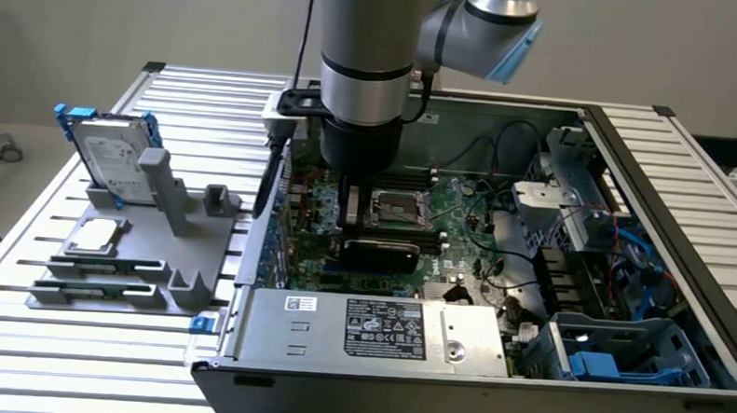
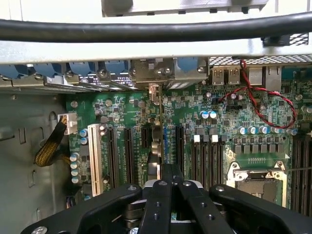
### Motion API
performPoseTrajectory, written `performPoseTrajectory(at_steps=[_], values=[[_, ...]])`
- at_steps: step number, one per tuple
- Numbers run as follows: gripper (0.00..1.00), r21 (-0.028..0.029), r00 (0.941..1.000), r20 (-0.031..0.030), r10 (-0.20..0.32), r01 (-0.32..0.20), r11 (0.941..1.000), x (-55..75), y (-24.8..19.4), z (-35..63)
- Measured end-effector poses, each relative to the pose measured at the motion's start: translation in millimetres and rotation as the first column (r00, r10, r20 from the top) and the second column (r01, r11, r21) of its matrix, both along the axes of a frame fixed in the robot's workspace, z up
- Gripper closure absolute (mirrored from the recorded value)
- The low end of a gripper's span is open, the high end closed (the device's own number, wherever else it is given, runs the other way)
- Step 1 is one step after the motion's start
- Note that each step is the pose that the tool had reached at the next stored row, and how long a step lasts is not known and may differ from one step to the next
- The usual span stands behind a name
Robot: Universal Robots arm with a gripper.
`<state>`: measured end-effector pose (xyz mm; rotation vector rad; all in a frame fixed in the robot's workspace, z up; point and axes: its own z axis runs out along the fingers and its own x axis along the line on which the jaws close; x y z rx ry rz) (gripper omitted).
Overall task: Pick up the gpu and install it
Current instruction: 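Press down on the gpu until it lock into place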
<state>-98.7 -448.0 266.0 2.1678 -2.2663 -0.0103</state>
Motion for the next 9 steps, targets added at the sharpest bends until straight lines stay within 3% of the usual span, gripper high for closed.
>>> performPoseTrajectory(at_steps=[6,7,9], values=[[0.89,-0.0002,1.0,-0.0005,0.001,-0.001,1.0,-0.1,-0.1,-0.7],[0.89,0.0023,1.0,0.0001,0.0,0.0,1.0,-0.2,0.1,0.7],[0.89,0.0018,1.0,-0.0009,0.001,-0.001,1.0,-0.2,0.0,8.2]])
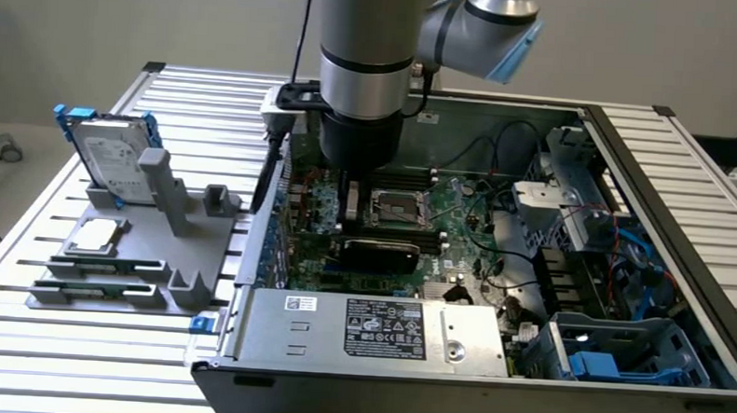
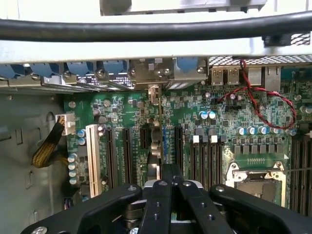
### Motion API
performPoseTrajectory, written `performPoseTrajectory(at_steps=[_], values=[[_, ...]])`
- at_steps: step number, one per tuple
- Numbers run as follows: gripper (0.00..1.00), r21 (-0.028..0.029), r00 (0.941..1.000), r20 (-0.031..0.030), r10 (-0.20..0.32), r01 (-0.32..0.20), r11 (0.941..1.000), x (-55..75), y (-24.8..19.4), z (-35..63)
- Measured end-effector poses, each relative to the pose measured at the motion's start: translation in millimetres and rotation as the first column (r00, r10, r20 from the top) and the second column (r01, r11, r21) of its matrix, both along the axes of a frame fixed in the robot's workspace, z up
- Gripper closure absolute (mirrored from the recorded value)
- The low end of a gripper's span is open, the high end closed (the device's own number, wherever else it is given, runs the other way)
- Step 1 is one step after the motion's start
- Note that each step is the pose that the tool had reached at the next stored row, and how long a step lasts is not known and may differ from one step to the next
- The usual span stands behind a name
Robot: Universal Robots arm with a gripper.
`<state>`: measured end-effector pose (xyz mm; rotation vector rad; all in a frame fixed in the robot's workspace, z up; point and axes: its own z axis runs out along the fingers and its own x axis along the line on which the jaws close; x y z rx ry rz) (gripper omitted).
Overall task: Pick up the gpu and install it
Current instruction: 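Press down on the gpu until it lock into place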
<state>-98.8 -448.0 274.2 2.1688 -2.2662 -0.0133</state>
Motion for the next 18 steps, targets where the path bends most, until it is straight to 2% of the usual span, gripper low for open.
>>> performPoseTrajectory(at_steps=[4,6,9,12,18], values=[[0.89,0.0036,1.0,-0.0006,0.0,0.0,1.0,-3.7,-0.1,8.5],[0.89,0.0077,1.0,-0.0058,0.0,0.0,1.0,-8.1,0.0,9.7],[0.89,0.0135,0.9998,-0.0217,0.0,0.0,0.9999,-14.0,-0.1,11.4],[0.89,0.0166,0.9993,-0.0387,0.0,0.0,0.9999,-20.9,0.0,12.3],[0.89,0.0174,0.9967,-0.0806,0.0,0.001,0.9998,-32.6,0.0,12.9]])
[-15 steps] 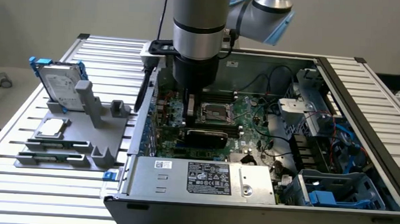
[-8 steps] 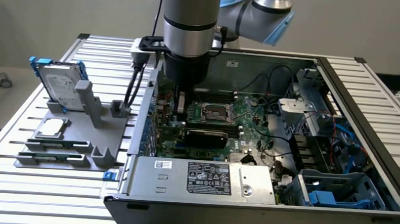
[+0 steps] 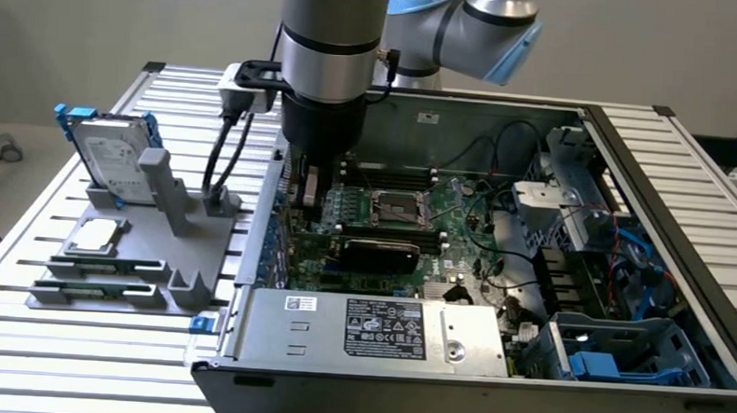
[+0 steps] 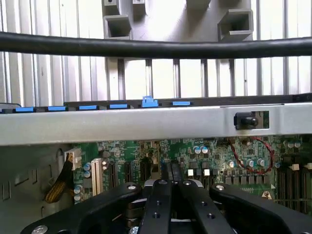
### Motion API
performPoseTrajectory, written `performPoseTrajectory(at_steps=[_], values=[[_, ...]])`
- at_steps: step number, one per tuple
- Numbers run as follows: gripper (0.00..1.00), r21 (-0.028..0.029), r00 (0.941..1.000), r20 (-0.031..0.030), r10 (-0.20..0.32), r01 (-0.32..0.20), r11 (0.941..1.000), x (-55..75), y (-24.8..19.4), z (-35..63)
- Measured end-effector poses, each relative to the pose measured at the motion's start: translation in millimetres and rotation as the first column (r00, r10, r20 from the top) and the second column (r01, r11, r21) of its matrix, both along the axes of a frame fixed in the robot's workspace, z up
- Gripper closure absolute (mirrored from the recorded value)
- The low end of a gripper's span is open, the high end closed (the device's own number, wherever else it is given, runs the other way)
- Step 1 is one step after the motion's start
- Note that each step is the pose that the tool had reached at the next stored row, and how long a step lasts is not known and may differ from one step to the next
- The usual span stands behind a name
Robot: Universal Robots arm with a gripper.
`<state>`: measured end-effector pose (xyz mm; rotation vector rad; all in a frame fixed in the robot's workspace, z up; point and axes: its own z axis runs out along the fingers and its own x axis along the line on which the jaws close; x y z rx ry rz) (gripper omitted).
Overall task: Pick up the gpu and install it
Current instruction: 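Press down on the gpu until it lock into place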
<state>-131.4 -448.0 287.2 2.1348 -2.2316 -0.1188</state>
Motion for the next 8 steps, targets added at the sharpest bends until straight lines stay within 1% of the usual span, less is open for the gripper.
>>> performPoseTrajectory(at_steps=[2,3,5,7,8], values=[[0.89,-0.0002,0.9999,-0.0127,0.0,0.0,1.0,-2.2,0.0,0.5],[0.89,-0.0005,0.9999,-0.0168,0.0,0.0,1.0,-2.7,-0.1,1.1],[0.89,-0.0002,0.9998,-0.0209,0.0,0.0,1.0,-2.9,-0.1,3.8],[0.89,-0.0004,0.9998,-0.0221,0.0,0.0,1.0,-2.9,-0.1,8.4],[0.89,-0.0015,0.9997,-0.0225,0.0,0.0,1.0,-2.9,-0.2,10.4]])
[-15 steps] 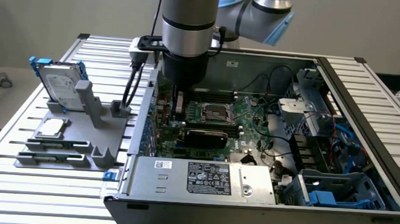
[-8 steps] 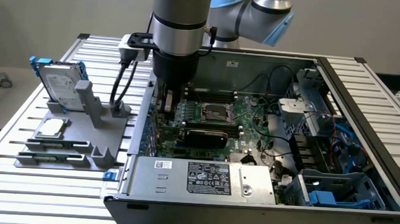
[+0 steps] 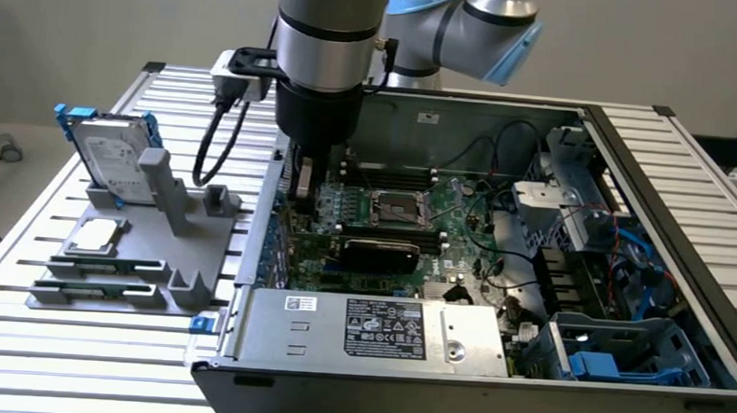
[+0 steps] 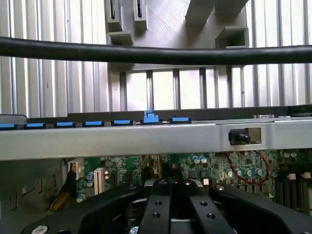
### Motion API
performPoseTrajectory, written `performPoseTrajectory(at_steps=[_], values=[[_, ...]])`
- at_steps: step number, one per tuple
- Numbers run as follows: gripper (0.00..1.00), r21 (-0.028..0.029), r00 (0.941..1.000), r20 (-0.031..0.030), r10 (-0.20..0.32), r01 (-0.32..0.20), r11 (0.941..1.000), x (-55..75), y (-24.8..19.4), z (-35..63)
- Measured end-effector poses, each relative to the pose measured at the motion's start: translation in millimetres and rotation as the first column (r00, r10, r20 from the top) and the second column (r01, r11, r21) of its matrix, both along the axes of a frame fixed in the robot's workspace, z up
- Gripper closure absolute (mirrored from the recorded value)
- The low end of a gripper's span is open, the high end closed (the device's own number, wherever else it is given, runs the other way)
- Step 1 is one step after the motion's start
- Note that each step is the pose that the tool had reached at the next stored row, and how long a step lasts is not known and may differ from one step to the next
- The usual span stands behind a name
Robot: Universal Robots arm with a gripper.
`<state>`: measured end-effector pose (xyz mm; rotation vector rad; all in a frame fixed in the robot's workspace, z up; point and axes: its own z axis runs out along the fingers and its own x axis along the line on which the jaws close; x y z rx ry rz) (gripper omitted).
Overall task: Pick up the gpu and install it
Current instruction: 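Press down on the gpu until it lock into place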
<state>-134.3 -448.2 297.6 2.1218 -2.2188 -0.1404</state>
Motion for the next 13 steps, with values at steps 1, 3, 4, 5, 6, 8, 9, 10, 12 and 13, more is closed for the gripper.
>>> performPoseTrajectory(at_steps=[1,3,4,5,6,8,9,10,12,13], values=[[0.89,-0.0021,1.0,-0.0002,0.0,0.0,1.0,0.0,-0.2,1.2],[0.89,-0.0082,1.0,0.0001,0.0,0.0,1.0,-0.3,-0.8,1.8],[0.89,-0.0125,1.0,0.0,0.0,0.0,0.9999,-0.8,-0.9,1.9],[0.89,-0.018,1.0,-0.0001,0.0,0.0,0.9998,-1.3,-1.0,1.9],[0.89,-0.0229,1.0,0.0,0.0,0.0,0.9997,-1.9,-1.0,1.9],[0.89,-0.0294,1.0,-0.0003,0.0,0.0,0.9996,-3.3,-1.0,2.1],[0.89,-0.0308,1.0,-0.0003,0.0,0.0,0.9995,-4.1,-1.0,2.0],[0.89,-0.032,1.0,-0.0003,0.0,0.0,0.9995,-4.9,-1.0,2.0],[0.89,-0.0346,1.0,-0.0004,0.0,0.0,0.9994,-6.5,-1.0,2.0],[0.89,-0.0358,1.0,-0.0005,0.0,0.0,0.9994,-7.0,-0.9,2.0]])
